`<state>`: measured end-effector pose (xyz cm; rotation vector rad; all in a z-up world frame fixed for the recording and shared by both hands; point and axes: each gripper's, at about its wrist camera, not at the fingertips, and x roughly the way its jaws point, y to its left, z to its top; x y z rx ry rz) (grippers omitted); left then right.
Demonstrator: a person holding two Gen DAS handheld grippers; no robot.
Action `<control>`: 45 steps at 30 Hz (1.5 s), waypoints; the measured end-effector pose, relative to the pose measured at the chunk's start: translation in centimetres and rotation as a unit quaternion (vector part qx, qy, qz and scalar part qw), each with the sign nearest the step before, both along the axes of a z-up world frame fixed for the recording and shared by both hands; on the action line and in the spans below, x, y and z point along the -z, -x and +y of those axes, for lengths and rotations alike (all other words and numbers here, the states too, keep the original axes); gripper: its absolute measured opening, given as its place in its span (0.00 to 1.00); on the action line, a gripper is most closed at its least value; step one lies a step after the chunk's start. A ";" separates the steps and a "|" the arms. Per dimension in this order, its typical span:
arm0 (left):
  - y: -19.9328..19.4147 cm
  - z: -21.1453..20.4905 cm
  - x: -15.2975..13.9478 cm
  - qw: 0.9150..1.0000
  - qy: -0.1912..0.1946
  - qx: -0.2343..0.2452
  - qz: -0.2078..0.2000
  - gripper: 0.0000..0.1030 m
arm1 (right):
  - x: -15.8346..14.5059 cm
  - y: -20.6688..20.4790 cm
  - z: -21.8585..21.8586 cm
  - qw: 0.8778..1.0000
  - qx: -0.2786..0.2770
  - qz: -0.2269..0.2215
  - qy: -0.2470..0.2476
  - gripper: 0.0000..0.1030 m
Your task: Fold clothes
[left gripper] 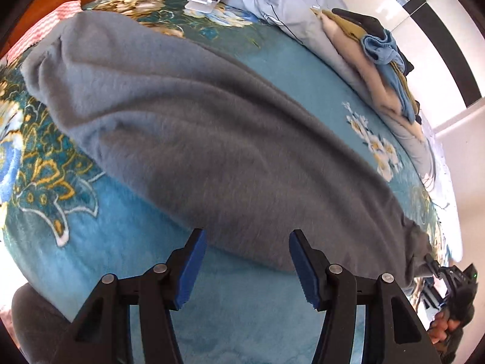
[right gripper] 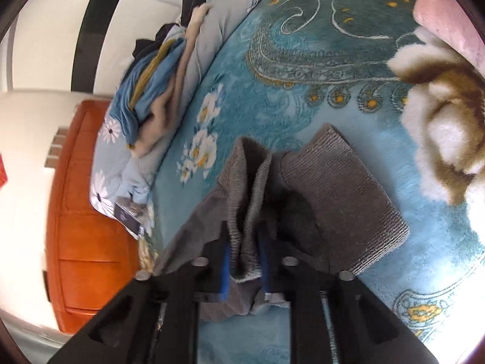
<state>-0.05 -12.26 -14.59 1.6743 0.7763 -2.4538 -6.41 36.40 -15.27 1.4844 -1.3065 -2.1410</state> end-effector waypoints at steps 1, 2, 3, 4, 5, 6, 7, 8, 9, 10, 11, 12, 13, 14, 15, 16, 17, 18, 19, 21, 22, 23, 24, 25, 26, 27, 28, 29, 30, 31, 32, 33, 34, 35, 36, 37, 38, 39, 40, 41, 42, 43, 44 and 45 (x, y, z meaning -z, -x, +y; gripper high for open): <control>-0.3 -0.1 0.0 1.000 0.000 -0.002 -0.002 0.59 | -0.4 0.0 0.1 1.000 0.001 0.004 -0.003 0.10; -0.6 -0.2 0.0 1.000 0.000 -0.003 -0.004 0.59 | -0.8 0.0 0.1 1.000 0.001 0.007 -0.006 0.09; -0.7 -0.6 0.0 1.000 -0.001 -0.008 -0.004 0.59 | -1.2 0.0 0.2 1.000 0.002 0.011 -0.009 0.09; -0.9 -0.8 -0.2 1.000 -0.004 -0.014 -0.001 0.59 | -1.6 0.1 0.3 1.000 0.003 0.014 -0.012 0.09; -1.2 -1.1 -0.4 1.000 -0.007 -0.021 0.002 0.59 | -2.3 0.0 0.5 1.000 0.003 0.024 -0.014 0.08; -1.0 -1.4 -0.6 1.000 -0.012 -0.027 0.005 0.59 | -3.5 -0.2 1.0 0.999 0.003 0.043 -0.015 0.08; -0.7 -1.7 -0.8 0.999 -0.018 -0.034 0.007 0.59 | -4.6 -0.3 1.4 0.998 0.002 0.058 -0.017 0.08; -0.7 -1.8 -0.9 0.999 -0.019 -0.036 0.008 0.59 | -5.5 -0.6 1.8 0.997 -0.002 0.069 -0.023 0.07; -0.7 -1.9 -0.9 0.999 -0.019 -0.037 0.008 0.59 | -6.2 -0.9 2.2 0.997 -0.006 0.075 -0.032 0.07; -0.8 -2.0 -1.0 0.999 -0.019 -0.037 0.008 0.59 | -6.5 -1.3 2.6 0.996 -0.007 0.077 -0.041 0.07; -0.8 -2.1 -1.1 0.999 -0.020 -0.038 0.008 0.59 | -6.5 -1.7 3.1 0.996 -0.007 0.076 -0.049 0.07; -0.8 -2.1 -1.2 0.999 -0.020 -0.038 0.008 0.59 | -6.1 -2.1 3.6 0.996 -0.003 0.071 -0.057 0.07; -0.9 -2.2 -1.2 0.999 -0.020 -0.039 0.008 0.59 | -5.5 -2.4 4.1 0.996 0.001 0.063 -0.064 0.07; -0.9 -2.3 -1.3 0.999 -0.020 -0.039 0.008 0.59 | -4.3 -2.6 4.5 0.997 0.006 0.045 -0.069 0.07; -0.9 -2.3 -1.4 0.999 -0.021 -0.040 0.008 0.59 | -2.7 -2.9 4.9 0.997 0.012 0.021 -0.075 0.07; -0.9 -2.4 -1.5 0.999 -0.021 -0.040 0.008 0.59 | -1.2 -3.0 5.1 0.997 0.017 -0.003 -0.079 0.07; -1.0 -2.5 -1.5 0.999 -0.021 -0.041 0.008 0.59 | 0.2 -3.2 5.2 0.996 0.022 -0.027 -0.077 0.07; -1.0 -2.6 -1.6 0.999 -0.021 -0.042 0.008 0.59 | 1.4 -3.5 5.4 0.996 0.029 -0.043 -0.068 0.07; -1.0 -2.6 -1.7 0.999 -0.021 -0.042 0.008 0.59 | 2.0 -3.6 5.4 0.996 0.036 -0.049 -0.060 0.07; -0.9 -2.8 -1.7 0.999 -0.022 -0.043 0.008 0.59 | 2.3 -3.7 5.4 0.996 0.041 -0.051 -0.055 0.07; -0.8 -2.9 -1.7 0.999 -0.022 -0.044 0.007 0.59 | 2.1 -3.5 5.3 0.996 0.036 -0.050 -0.060 0.07; -0.7 -3.0 -1.6 0.999 -0.022 -0.045 0.007 0.59 | 1.8 -3.2 5.2 0.996 0.030 -0.048 -0.066 0.07; -0.6 -3.1 -1.6 0.999 -0.023 -0.046 0.006 0.59 | 1.3 -2.9 5.1 0.996 0.021 -0.044 -0.073 0.08; -0.4 -3.2 -1.5 0.999 -0.023 -0.047 0.006 0.59 | 0.7 -2.7 5.0 0.996 0.015 -0.041 -0.082 0.08; -0.3 -3.3 -1.4 0.999 -0.023 -0.048 0.005 0.59 | 0.1 -2.5 4.9 0.995 0.011 -0.037 -0.093 0.09; -0.2 -3.4 -1.4 0.999 -0.023 -0.049 0.005 0.59 | -0.7 -2.3 4.9 0.994 0.007 -0.032 -0.109 0.09; 0.0 -3.5 -1.3 0.998 -0.024 -0.050 0.004 0.59 | -1.6 -2.1 5.0 0.991 0.005 -0.024 -0.132 0.09; 0.1 -3.6 -1.3 0.998 -0.024 -0.051 0.003 0.59 | -2.6 -1.9 5.0 0.987 0.002 -0.015 -0.158 0.09; 0.2 -3.7 -1.2 0.998 -0.024 -0.052 0.003 0.59 | -3.7 -1.7 4.8 0.983 -0.002 -0.001 -0.185 0.10; 0.3 -3.8 -1.2 0.998 -0.024 -0.053 0.002 0.59 | -4.6 -1.4 4.3 0.979 -0.016 0.015 -0.204 0.10; 0.5 -4.1 -1.2 0.998 -0.025 -0.055 0.004 0.59 | -5.4 -1.0 3.5 0.975 -0.036 0.031 -0.219 0.12; 0.6 -4.4 -1.3 0.998 -0.026 -0.058 0.005 0.59 | -6.0 -0.4 2.2 0.970 -0.065 0.046 -0.230 0.17; 0.8 -4.8 -1.3 0.998 -0.027 -0.061 0.007 0.59 | -6.4 0.4 0.1 0.964 -0.106 0.062 -0.235 0.22; 0.9 -5.1 -1.4 0.998 -0.028 -0.063 0.009 0.59 | -6.6 1.1 -2.1 0.957 -0.147 0.075 -0.238 0.31; 1.0 -5.5 -1.5 0.997 -0.029 -0.066 0.011 0.59 | -6.6 1.6 -4.5 0.949 -0.189 0.086 -0.238 0.36; 1.2 -5.9 -1.5 0.997 -0.030 -0.068 0.013 0.59 | -6.4 2.0 -7.3 0.938 -0.232 0.097 -0.237 0.36; 1.2 -6.1 -1.6 0.997 -0.031 -0.069 0.013 0.60 | -6.0 2.1 -10.3 0.928 -0.272 0.105 -0.234 0.37; 1.3 -6.4 -1.6 0.997 -0.031 -0.070 0.014 0.60 | -5.5 2.2 -13.1 0.918 -0.305 0.111 -0.229 0.40; 1.5 -6.9 -1.6 0.997 -0.038 -0.071 0.014 0.60 | -5.0 2.5 -16.1 0.906 -0.340 0.117 -0.222 0.41; 1.7 -7.5 -1.5 0.996 -0.047 -0.072 0.014 0.61 | -4.5 2.7 -18.9 0.895 -0.370 0.121 -0.217 0.42; 2.2 -8.1 -1.5 0.996 -0.054 -0.073 0.015 0.61 | -4.0 3.3 -21.5 0.883 -0.398 0.124 -0.216 0.42; 2.7 -8.7 -1.5 0.995 -0.060 -0.073 0.015 0.61 | -3.7 4.3 -24.2 0.870 -0.423 0.127 -0.220 0.42; 3.3 -9.1 -1.6 0.995 -0.061 -0.074 0.018 0.61 | -3.4 5.0 -26.2 0.858 -0.440 0.129 -0.230 0.42; 4.3 -9.7 -1.8 0.995 -0.063 -0.073 0.020 0.62 | -3.1 5.6 -27.9 0.847 -0.455 0.133 -0.240 0.42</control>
